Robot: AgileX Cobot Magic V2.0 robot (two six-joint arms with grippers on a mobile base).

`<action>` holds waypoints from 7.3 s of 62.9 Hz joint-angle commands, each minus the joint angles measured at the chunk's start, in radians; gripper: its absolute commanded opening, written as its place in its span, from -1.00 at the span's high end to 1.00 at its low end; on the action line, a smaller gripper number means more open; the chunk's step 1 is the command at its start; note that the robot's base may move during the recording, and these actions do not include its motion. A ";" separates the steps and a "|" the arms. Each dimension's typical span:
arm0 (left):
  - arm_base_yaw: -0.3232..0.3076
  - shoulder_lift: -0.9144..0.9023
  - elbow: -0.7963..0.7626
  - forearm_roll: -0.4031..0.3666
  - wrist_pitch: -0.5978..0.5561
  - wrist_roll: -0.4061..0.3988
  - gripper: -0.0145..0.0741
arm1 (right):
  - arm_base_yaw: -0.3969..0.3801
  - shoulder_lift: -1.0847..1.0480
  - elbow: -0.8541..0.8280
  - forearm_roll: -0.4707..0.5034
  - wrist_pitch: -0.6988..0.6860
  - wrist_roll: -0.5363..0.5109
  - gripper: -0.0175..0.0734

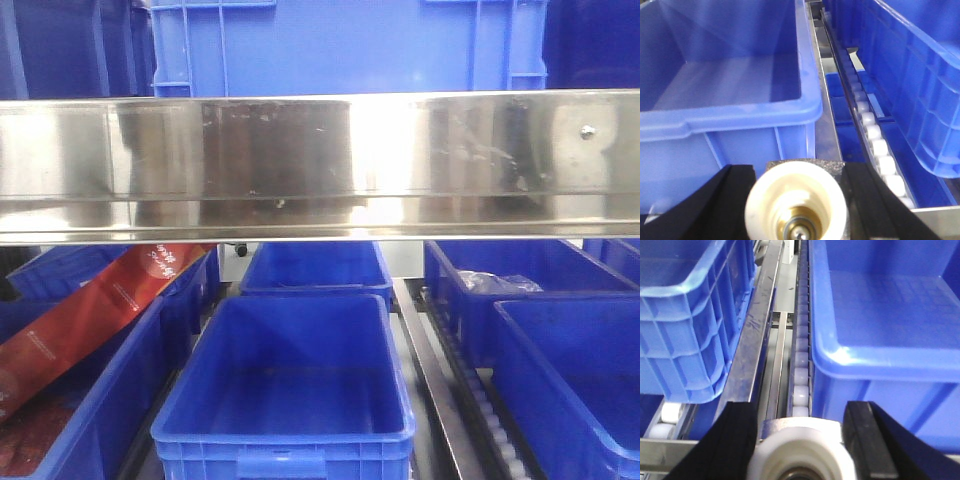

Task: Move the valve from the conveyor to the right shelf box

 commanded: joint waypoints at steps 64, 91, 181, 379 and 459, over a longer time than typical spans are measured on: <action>-0.006 -0.007 -0.006 -0.009 -0.051 -0.004 0.92 | -0.004 -0.012 -0.008 -0.005 -0.069 -0.004 0.99; -0.010 0.071 -0.099 -0.048 -0.027 0.007 0.92 | 0.006 0.011 -0.053 0.037 -0.140 -0.004 0.99; -0.407 0.953 -0.798 -0.143 -0.181 -0.002 0.19 | 0.317 0.880 -0.799 0.163 -0.189 -0.004 -0.03; -0.302 -0.479 0.666 -0.124 -0.723 -0.055 0.92 | 0.243 -0.488 0.743 0.055 -0.810 -0.004 0.98; -0.302 -0.479 0.666 -0.124 -0.723 -0.055 0.92 | 0.074 -0.919 1.148 -0.084 -0.763 0.080 0.98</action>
